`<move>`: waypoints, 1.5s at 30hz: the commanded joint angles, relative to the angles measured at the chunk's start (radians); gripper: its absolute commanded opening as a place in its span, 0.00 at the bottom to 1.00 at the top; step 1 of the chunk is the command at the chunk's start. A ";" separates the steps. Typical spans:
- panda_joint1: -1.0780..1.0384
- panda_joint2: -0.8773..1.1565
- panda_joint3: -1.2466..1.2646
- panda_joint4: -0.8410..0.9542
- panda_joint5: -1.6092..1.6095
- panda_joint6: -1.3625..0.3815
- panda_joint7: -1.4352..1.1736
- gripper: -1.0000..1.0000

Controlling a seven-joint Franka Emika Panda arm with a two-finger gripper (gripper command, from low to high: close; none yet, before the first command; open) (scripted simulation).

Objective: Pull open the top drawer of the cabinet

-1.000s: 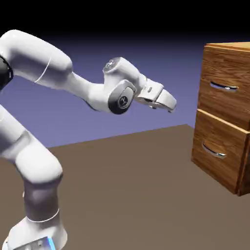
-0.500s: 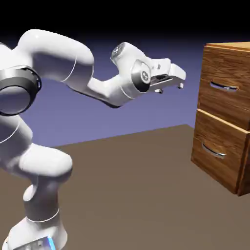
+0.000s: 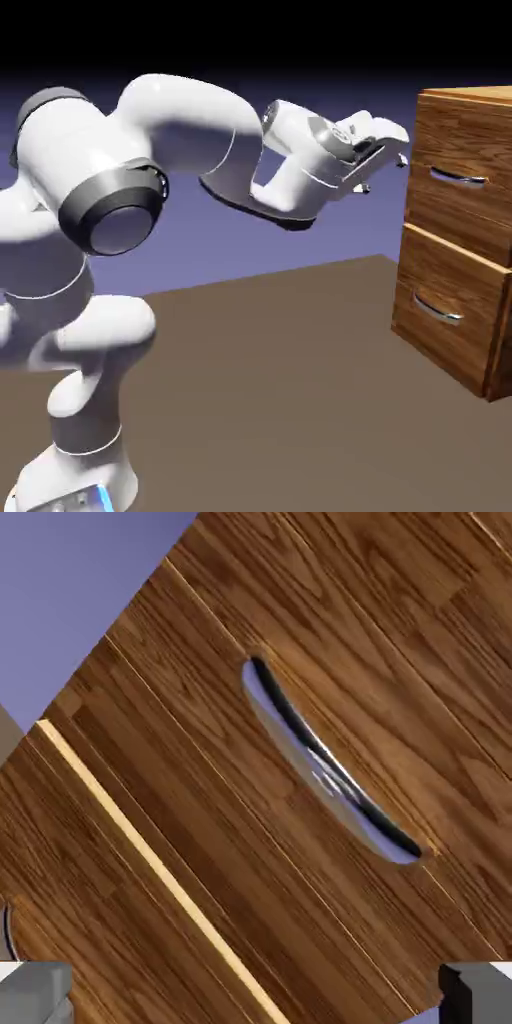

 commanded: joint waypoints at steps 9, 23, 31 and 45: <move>0.319 0.004 -0.276 0.156 -0.391 -0.063 0.101 0.50; 0.807 -0.027 -0.686 0.424 -0.936 -0.141 0.209 0.50; 0.917 -0.126 -0.753 0.560 -0.925 -0.118 0.118 0.00; 0.443 0.196 -0.404 0.147 -0.954 -0.166 0.418 0.00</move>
